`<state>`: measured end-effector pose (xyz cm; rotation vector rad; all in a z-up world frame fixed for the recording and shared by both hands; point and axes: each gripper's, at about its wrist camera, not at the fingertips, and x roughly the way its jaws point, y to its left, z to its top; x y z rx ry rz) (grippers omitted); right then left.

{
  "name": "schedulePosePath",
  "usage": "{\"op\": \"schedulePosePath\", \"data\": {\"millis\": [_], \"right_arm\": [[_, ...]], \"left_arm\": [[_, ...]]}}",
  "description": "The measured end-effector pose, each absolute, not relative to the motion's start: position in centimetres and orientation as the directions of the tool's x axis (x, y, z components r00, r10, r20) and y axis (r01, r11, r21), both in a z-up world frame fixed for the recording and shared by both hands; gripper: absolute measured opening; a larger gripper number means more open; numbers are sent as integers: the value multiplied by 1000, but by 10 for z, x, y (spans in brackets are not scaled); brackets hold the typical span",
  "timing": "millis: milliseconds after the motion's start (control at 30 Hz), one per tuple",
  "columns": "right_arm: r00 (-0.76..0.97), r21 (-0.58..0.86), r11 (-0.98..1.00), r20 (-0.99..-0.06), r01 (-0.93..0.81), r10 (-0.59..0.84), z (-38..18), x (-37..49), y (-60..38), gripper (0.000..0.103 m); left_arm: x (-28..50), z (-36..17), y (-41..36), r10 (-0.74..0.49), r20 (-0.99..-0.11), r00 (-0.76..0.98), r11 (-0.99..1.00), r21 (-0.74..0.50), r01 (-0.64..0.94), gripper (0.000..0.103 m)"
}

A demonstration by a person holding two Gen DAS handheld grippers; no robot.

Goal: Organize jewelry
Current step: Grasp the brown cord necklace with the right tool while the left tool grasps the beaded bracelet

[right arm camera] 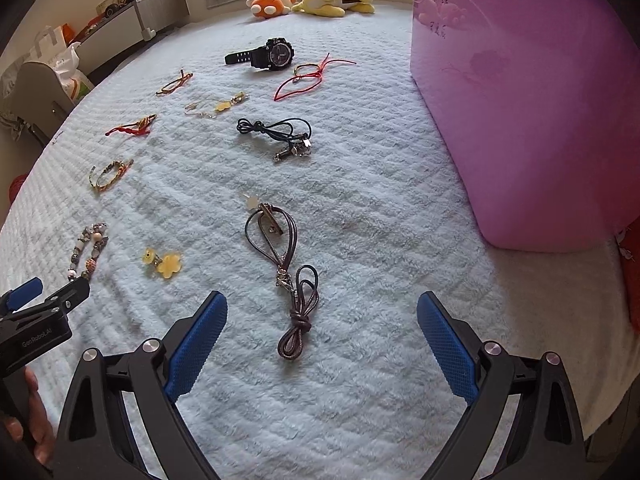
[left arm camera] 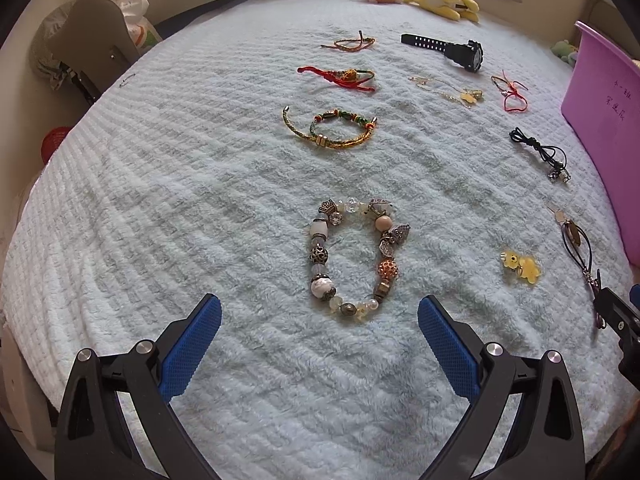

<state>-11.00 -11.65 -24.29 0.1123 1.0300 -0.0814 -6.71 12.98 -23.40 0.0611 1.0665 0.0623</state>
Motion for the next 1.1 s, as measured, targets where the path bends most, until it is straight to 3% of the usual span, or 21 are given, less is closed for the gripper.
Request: {"op": "schedulePosePath", "data": {"millis": [800,967,1100], "right_arm": [[518,65,992,-856,105,1,-269,-100,-114,91],[518,45,993,-855,108,-17,-270,-97,-110,90],[521,24,995,-853,100,-31,-270,-97,-107,88]], "left_arm": [[-38,-254,129,72,-832,550,997,67,-29,97],[-43,-253,125,71,-819,569,997,80,-10,90],[-50,-251,119,57,-812,581,996,84,20,76]]}}
